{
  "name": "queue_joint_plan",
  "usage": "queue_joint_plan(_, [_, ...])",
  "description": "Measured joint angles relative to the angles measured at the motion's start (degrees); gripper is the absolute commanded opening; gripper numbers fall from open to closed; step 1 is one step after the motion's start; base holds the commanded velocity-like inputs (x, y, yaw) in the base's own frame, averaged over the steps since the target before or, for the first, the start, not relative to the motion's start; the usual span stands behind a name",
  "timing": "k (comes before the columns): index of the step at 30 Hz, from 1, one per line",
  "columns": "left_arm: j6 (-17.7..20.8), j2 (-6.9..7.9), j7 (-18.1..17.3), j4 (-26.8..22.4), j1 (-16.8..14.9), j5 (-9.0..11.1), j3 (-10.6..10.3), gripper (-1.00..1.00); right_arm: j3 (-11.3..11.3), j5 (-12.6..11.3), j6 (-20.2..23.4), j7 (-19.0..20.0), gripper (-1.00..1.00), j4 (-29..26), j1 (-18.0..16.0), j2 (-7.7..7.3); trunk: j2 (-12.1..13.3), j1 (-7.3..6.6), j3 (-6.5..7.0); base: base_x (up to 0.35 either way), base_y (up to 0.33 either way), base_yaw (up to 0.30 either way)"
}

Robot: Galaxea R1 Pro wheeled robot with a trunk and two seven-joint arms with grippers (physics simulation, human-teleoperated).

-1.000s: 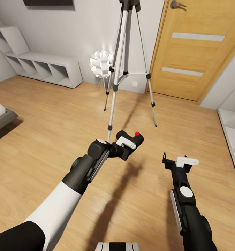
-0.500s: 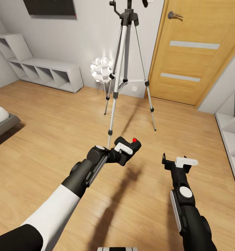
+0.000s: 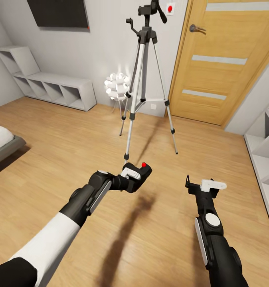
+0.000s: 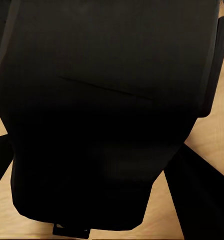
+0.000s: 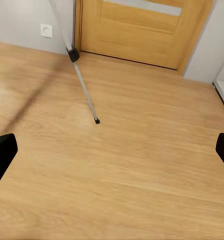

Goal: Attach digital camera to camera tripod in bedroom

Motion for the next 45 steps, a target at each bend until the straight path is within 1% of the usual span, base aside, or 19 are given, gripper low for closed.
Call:
queue_joint_plan(5, [-3.94,0.1,-0.05,4.1,0.13,0.13,-0.17,-1.0,0.0,-0.03,0.05,0.02,1.0,0.3,0.0,0.0,2.01,-1.1,1.36,0.0,0.0,0.0])
queue_joint_plan(7, [-5.93,0.12,-0.07,7.21,0.26,-0.11,-0.3,-1.0,0.0,-0.06,0.07,0.04,1.0,0.96,-0.03,-0.02,2.81,-1.54,1.9,0.0,0.0,0.0])
queue_joint_plan(9, [-7.07,0.12,-0.08,9.1,0.35,-0.01,-0.36,-1.0,0.02,-0.07,0.08,0.05,1.0,1.4,-0.01,-0.03,3.61,-1.98,2.44,0.0,0.0,0.0])
queue_joint_plan(10, [-8.54,0.13,-0.07,11.2,0.45,-0.2,-0.39,-1.0,0.05,-0.08,0.08,0.06,1.0,1.94,-0.02,-0.02,4.01,-2.19,2.71,0.0,0.0,0.0])
queue_joint_plan(14, [-12.39,0.12,-0.07,15.93,0.58,-0.01,-0.41,-1.0,0.03,-0.09,0.09,0.09,1.0,3.61,0.01,-0.01,5.62,-3.07,3.8,0.0,0.0,0.0])
queue_joint_plan(15, [-14.49,0.11,-0.08,18.2,0.66,-0.16,-0.42,-1.0,0.0,-0.13,0.06,0.19,1.0,4.7,-0.02,-0.09,6.02,-3.29,4.07,0.0,0.0,0.0])
queue_joint_plan(18, [-17.4,0.1,-0.08,21.51,0.72,0.01,-0.4,-1.0,-0.14,-0.19,-0.01,0.41,1.0,6.99,-0.03,-0.2,7.22,-3.95,4.89,0.0,0.0,0.0])
queue_joint_plan(19, [-18.97,0.11,-0.08,23.45,0.75,-0.16,-0.38,-1.0,-0.27,-0.26,-0.1,0.51,1.0,8.72,-0.04,-0.27,7.62,-4.17,5.16,0.0,0.0,0.0])
queue_joint_plan(24, [-22.08,0.42,-0.37,28.14,0.78,0.06,-0.28,-1.0,-0.49,-0.28,-0.27,0.64,1.0,12.47,-0.04,-0.4,9.63,-5.27,6.52,0.0,0.0,0.0])
queue_joint_plan(25, [-24.03,0.91,-0.79,30.62,0.8,-0.34,-0.27,-1.0,-0.51,-0.2,-0.29,0.58,1.0,13.35,-0.02,-0.43,10.03,-5.49,6.78,0.0,0.0,0.0])
queue_joint_plan(26, [-24.62,1.02,-0.98,31.25,0.78,0.1,-0.22,-1.0,-0.5,-0.17,-0.27,0.54,1.0,13.51,-0.01,-0.43,10.43,-5.71,7.06,0.0,0.0,0.0])
queue_joint_plan(28, [-27.17,1.36,-1.92,33.54,0.79,0.05,-0.21,-1.0,-0.5,-0.13,-0.18,0.45,1.0,14.35,0.04,-0.42,11.23,-6.15,7.61,0.0,0.0,0.0])
queue_joint_plan(29, [-27.81,1.41,-2.26,34.14,0.79,0.13,-0.2,-1.0,-0.5,-0.12,-0.15,0.43,1.0,14.72,0.05,-0.41,11.63,-6.37,7.88,0.0,0.0,0.0])
queue_joint_plan(30, [-30.31,1.55,-3.91,37.17,0.81,-0.18,-0.26,-1.0,-0.49,-0.13,-0.27,0.36,1.0,17.25,0.09,-0.38,12.04,-6.59,8.14,0.0,0.0,0.0])
queue_joint_plan(32, [-31.83,1.57,-4.66,39.17,0.79,0.02,-0.23,-1.0,-0.48,-0.15,-0.41,0.33,1.0,20.06,0.1,-0.37,12.84,-7.03,8.69,0.0,0.0,0.0])
queue_joint_plan(34, [-32.82,1.59,-4.89,40.66,0.79,-0.03,-0.28,-1.0,-0.48,-0.16,-0.46,0.34,1.0,21.65,0.1,-0.37,13.64,-7.47,9.23,0.0,0.0,0.0])
queue_joint_plan(40, [-36.26,1.52,-5.03,45.26,0.78,0.02,-0.31,-1.0,-0.47,-0.18,-0.49,0.45,1.0,24.51,0.14,-0.37,16.04,-8.79,10.87,0.0,0.0,0.0])
queue_joint_plan(41, [-37.51,1.49,-5.02,46.7,0.79,-0.07,-0.4,-1.0,-0.47,-0.18,-0.53,0.46,1.0,25.43,0.16,-0.37,16.45,-9.01,11.14,0.0,0.0,0.0])
queue_joint_plan(45, [-40.32,1.46,-5.02,50.45,0.86,0.01,-0.38,-1.0,-0.45,-0.21,-0.63,0.41,1.0,28.27,0.18,-0.37,18.05,-9.89,12.22,0.0,0.0,0.0])
